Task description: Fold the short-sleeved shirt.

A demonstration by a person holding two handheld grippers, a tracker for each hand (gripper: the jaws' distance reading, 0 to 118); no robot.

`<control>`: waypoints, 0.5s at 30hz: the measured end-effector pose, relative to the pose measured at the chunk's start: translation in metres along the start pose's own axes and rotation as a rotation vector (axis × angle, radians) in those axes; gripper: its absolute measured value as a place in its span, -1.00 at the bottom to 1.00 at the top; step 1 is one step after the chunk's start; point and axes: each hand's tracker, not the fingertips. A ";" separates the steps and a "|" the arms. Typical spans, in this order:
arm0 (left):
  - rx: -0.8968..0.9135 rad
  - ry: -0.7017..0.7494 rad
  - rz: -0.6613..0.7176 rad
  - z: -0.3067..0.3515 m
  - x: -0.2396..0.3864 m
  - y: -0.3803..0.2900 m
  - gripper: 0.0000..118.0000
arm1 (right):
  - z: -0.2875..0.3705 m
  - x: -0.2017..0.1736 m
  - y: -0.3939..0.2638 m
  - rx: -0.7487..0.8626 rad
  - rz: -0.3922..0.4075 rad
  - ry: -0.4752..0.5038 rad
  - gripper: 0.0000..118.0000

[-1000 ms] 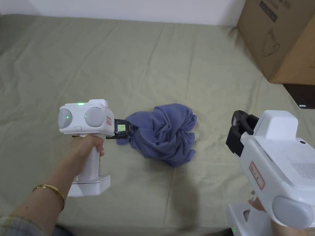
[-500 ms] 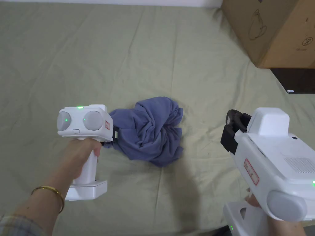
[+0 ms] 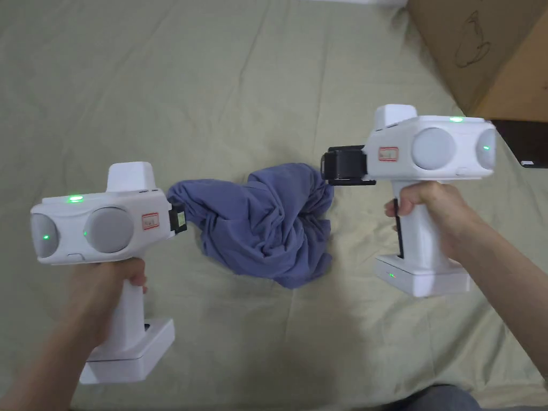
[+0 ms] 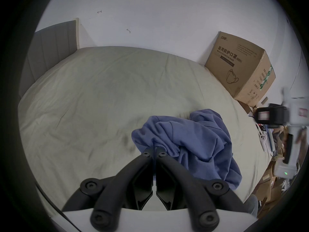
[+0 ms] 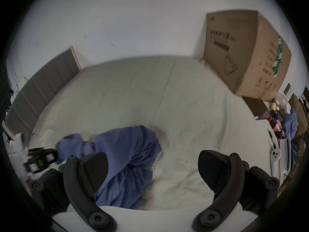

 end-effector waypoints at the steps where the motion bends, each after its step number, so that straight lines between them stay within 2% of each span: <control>1: 0.001 0.003 -0.001 0.002 -0.003 -0.001 -1.00 | -0.015 0.000 0.001 -0.043 -0.020 -0.033 0.86; 3: 0.003 0.008 -0.003 0.006 -0.009 -0.003 -1.00 | -0.047 0.003 0.001 -0.134 -0.076 -0.088 0.81; 5: 0.005 0.007 -0.005 0.011 -0.015 -0.006 -1.00 | -0.067 0.006 -0.004 -0.178 -0.166 -0.119 0.74; 7: 0.001 -0.005 -0.004 0.012 -0.020 -0.008 -1.00 | -0.083 0.006 -0.007 -0.197 -0.206 -0.150 0.60; 8: -0.006 -0.012 -0.001 0.013 -0.023 -0.009 -1.00 | -0.090 0.005 -0.008 -0.184 -0.212 -0.159 0.40; 10: -0.009 -0.017 0.005 0.013 -0.027 -0.011 -1.00 | -0.097 0.004 -0.011 -0.179 -0.217 -0.160 -0.11; 12: -0.010 -0.018 0.012 0.013 -0.032 -0.010 -1.00 | -0.103 0.001 -0.012 -0.171 -0.228 -0.143 -0.96; 15: -0.011 -0.007 0.023 0.012 -0.038 -0.008 -1.00 | -0.095 -0.005 -0.011 -0.149 -0.226 -0.098 -0.95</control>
